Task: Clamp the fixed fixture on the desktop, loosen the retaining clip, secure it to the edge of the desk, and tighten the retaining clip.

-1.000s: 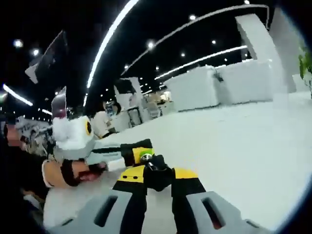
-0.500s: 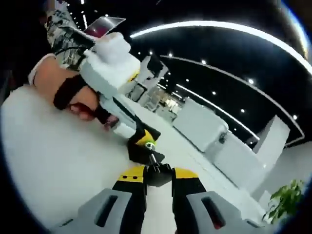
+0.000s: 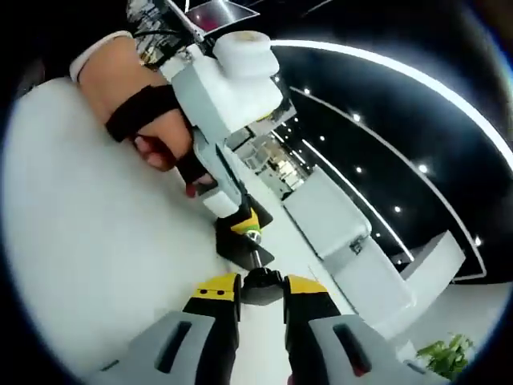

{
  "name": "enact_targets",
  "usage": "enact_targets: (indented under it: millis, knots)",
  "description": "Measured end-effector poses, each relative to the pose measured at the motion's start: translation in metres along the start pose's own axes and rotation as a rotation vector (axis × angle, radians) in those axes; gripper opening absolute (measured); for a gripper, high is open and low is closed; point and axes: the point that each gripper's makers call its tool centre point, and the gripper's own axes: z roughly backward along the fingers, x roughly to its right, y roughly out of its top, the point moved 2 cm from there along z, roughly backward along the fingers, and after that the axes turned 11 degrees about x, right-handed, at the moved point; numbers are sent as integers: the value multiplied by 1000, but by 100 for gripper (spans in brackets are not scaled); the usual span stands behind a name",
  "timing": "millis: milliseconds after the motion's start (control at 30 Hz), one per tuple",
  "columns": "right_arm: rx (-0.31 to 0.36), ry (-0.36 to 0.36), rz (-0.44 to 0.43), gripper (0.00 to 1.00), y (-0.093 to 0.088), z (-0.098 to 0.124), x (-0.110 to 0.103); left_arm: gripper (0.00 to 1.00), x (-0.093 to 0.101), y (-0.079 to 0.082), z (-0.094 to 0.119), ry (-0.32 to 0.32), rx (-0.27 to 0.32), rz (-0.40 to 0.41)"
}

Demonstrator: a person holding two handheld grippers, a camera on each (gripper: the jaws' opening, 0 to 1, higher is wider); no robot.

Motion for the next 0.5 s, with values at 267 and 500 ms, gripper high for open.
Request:
enact_targets:
  millis: [267, 500]
  knots:
    - [62, -56, -642, 38, -9, 2, 19, 5, 0, 0, 1, 0, -1, 16]
    - [63, -76, -1025, 26, -29, -3, 31, 5, 0, 0, 1, -2, 0, 14]
